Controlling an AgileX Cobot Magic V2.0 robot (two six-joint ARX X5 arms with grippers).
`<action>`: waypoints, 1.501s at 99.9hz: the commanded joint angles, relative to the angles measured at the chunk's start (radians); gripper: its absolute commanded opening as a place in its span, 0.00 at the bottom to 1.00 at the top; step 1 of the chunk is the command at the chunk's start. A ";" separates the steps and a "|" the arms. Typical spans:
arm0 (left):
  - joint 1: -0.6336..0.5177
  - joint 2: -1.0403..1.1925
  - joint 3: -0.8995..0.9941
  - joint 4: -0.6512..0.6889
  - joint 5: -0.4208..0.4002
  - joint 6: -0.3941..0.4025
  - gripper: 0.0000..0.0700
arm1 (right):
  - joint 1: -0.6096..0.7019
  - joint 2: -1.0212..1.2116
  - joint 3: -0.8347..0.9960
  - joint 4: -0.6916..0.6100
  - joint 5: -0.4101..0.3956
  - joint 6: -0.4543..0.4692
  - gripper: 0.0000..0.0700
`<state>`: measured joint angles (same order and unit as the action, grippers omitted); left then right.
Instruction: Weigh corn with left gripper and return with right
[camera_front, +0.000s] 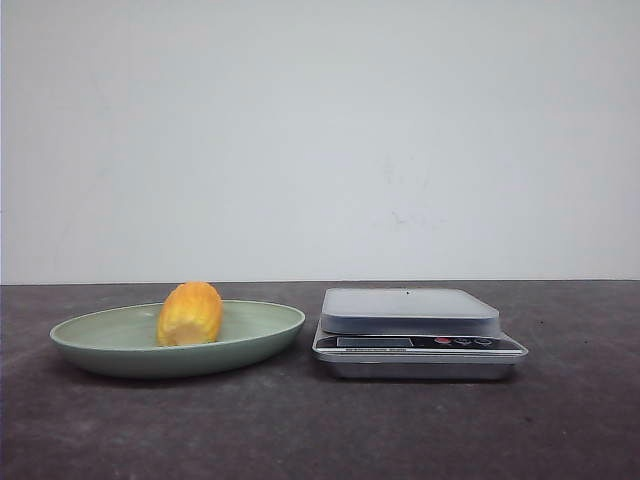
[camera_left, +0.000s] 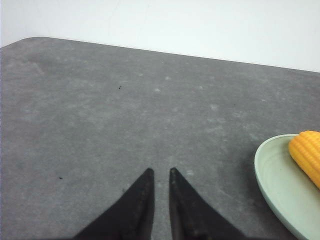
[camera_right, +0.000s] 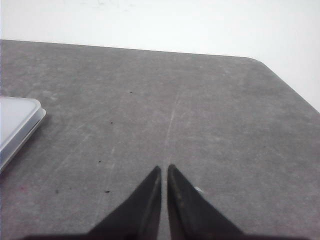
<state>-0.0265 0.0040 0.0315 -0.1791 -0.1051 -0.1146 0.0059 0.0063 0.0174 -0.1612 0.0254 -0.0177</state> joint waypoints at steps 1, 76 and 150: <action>0.002 -0.001 -0.018 -0.005 0.000 0.013 0.02 | 0.005 -0.002 -0.004 0.011 -0.003 0.023 0.02; 0.002 0.001 -0.017 0.050 0.005 -0.117 0.02 | 0.031 -0.002 0.019 -0.009 -0.045 0.285 0.01; -0.027 0.647 0.843 -0.118 0.223 -0.237 0.66 | 0.032 0.636 0.849 -0.245 -0.198 0.271 0.68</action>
<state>-0.0429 0.5865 0.7898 -0.2562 0.0818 -0.3729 0.0357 0.6025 0.8036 -0.3748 -0.1593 0.3058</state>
